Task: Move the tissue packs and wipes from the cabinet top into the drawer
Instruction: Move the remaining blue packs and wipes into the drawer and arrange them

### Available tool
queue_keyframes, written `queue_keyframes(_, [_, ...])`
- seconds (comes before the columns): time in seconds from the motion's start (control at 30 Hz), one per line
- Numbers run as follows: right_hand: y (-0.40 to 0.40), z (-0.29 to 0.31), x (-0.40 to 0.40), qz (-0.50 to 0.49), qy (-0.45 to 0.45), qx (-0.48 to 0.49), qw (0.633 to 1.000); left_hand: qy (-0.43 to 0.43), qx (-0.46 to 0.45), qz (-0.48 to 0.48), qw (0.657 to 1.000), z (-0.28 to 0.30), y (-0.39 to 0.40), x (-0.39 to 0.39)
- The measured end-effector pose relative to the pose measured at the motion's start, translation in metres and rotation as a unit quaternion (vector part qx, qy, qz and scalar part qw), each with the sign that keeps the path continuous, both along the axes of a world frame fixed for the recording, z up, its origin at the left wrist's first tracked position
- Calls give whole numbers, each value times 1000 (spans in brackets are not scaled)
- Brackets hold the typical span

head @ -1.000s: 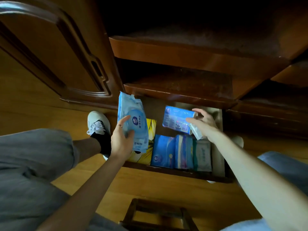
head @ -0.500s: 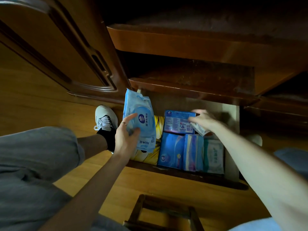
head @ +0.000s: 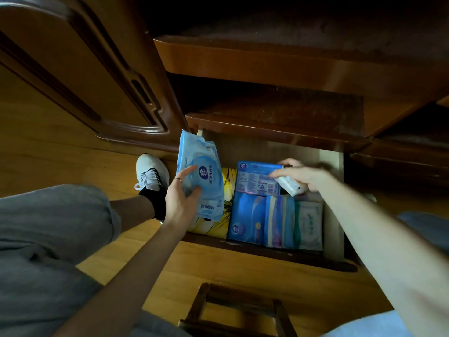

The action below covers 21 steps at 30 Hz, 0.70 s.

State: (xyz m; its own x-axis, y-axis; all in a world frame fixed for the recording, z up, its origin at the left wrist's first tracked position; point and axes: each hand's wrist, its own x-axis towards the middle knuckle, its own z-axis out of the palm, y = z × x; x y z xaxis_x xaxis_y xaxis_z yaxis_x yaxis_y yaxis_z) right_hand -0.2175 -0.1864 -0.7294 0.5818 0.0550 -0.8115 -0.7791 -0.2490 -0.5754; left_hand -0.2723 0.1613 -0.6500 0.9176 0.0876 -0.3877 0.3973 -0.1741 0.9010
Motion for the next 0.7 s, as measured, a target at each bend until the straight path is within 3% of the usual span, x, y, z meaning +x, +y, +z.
queue_keyframes(0.17, [8, 7, 4, 25, -28, -61, 997, -2, 2, -3, 1000, 1, 3, -1])
queue_keyframes(0.3, [9, 12, -6, -26, -34, -30, 999, -5, 8, -7, 1000, 1, 2, -2])
queue_keyframes(0.5, [7, 34, -20, -152, -192, -154, 957, -24, 28, -22, 999, 0, -2, 0])
queue_keyframes(0.6, [16, 38, -38, -16, -238, -265, 934, -25, 40, -28, 998, 0, -2, -2])
queue_keyframes(0.7, [21, 40, -50, 196, -304, -386, 849, -20, 45, -25, 998, 3, -4, -4])
